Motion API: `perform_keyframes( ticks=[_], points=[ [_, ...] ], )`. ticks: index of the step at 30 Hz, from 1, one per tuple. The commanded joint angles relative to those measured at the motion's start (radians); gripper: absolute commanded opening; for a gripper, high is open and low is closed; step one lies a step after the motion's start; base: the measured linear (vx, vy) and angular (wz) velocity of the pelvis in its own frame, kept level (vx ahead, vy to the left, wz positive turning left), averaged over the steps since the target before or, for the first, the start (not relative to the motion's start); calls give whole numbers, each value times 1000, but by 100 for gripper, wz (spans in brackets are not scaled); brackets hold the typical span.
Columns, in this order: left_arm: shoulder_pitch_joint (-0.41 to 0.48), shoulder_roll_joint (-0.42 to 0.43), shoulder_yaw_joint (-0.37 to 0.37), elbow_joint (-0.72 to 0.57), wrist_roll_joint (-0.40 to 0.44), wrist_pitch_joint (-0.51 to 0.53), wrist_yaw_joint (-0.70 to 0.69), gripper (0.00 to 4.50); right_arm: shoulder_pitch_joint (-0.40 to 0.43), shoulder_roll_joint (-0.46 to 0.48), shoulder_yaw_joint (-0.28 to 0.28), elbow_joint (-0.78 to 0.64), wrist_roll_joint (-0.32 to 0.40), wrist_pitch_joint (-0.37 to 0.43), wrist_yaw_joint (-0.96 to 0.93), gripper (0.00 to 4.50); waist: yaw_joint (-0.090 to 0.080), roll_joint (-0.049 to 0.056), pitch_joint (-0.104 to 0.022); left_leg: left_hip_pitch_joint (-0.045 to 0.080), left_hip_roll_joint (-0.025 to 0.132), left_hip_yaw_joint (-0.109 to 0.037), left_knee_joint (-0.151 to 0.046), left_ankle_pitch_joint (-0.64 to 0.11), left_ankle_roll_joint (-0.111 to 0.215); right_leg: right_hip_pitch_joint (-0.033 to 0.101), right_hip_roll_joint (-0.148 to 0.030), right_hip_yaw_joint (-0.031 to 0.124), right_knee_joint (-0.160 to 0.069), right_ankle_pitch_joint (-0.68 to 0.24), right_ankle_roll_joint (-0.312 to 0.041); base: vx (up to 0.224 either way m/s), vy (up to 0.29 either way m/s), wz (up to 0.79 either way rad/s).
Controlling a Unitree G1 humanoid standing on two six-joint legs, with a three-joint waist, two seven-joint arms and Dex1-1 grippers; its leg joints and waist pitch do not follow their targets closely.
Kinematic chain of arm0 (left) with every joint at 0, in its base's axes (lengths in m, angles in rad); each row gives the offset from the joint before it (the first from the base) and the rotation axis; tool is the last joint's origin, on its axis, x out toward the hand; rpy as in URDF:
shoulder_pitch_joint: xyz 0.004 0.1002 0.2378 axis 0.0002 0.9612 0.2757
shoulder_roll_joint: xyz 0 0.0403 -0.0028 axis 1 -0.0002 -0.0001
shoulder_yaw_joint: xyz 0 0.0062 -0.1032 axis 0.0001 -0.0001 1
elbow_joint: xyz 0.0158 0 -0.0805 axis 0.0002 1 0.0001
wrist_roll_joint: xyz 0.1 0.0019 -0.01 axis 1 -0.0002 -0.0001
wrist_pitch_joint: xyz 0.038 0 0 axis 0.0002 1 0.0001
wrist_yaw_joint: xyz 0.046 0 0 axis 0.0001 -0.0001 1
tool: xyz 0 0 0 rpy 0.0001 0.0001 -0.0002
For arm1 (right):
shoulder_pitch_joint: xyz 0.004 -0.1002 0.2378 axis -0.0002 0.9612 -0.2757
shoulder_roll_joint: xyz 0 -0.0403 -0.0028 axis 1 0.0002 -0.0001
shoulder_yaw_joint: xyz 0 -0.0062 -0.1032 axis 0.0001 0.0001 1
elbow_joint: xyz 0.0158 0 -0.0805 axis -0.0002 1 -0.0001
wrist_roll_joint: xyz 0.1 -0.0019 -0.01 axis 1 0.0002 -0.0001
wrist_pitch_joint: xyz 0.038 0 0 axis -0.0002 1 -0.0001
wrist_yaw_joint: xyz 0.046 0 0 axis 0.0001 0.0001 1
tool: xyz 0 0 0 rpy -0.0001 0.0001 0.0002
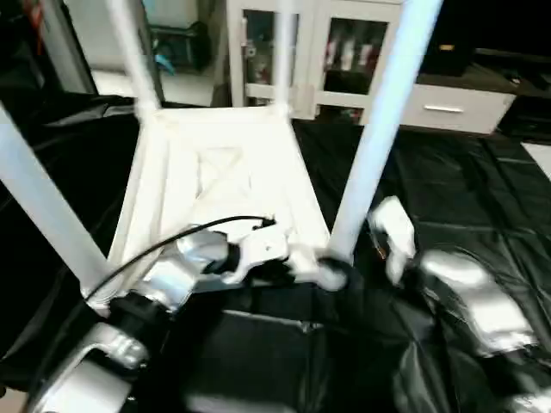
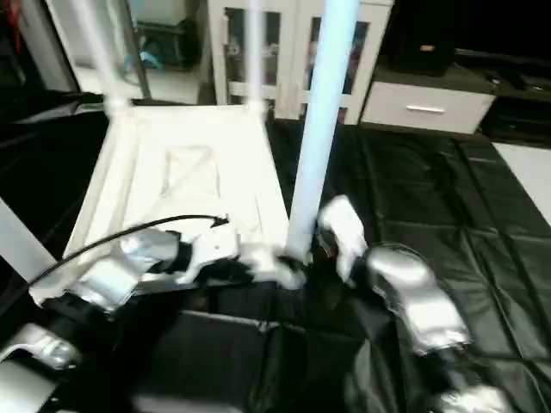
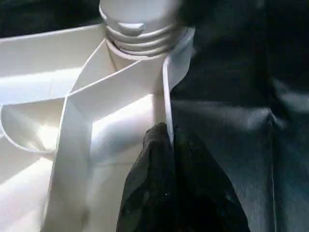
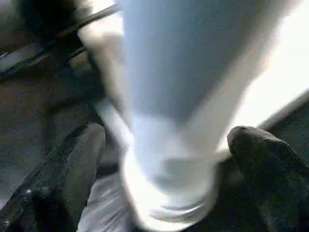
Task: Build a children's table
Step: Rotate leg to tighten
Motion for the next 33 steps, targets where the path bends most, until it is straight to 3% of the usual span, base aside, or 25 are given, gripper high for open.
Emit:
perform_keyframes(
  ticks=[1,5,12,15,25,26,33],
  points=[
    [27,24,-71,15,33,32,-61,0,12,-28,31,-29,-5,1,63,445,2,-5,-56,4,59,-16,-72,-179,66,40,-61,44,-47,-142,-256,59,-14,1],
    [35,41,-80,-12,16,54,-110,0,8,-27,44,-18,-21,-14,92,445,1,-4,-56,3,58,-12,-68,-137,75,42,-59,42,-39,-89,-283,0,0,0],
    [48,57,-89,-51,6,81,-152,0,-12,-23,56,-3,0,-5,127,445,0,-2,-52,10,61,-12,-74,-208,41,39,-57,42,-47,-177,-267,0,0,0],
    [51,58,-86,-62,9,94,-159,0,-25,-20,47,16,5,-5,141,409,0,-5,-52,10,61,-13,-75,-220,33,40,-59,43,-49,-201,-259,0,0,0],
    [60,69,-88,-82,14,115,-160,0,-24,-15,45,26,11,-1,171,335,1,-6,-55,8,59,-11,-70,-166,52,43,-58,42,-42,-140,-272,0,0,0],
    [61,69,-88,-83,14,116,-160,0,-24,-15,46,27,11,-1,171,307,2,-5,-56,8,59,-11,-70,-167,53,43,-58,42,-41,-143,-273,0,0,0],
    [61,71,-90,-86,14,121,-164,0,-23,-15,49,32,6,-2,173,269,2,-5,-56,8,58,-12,-69,-164,51,44,-57,42,-41,-140,-272,0,0,0]
  ],
)
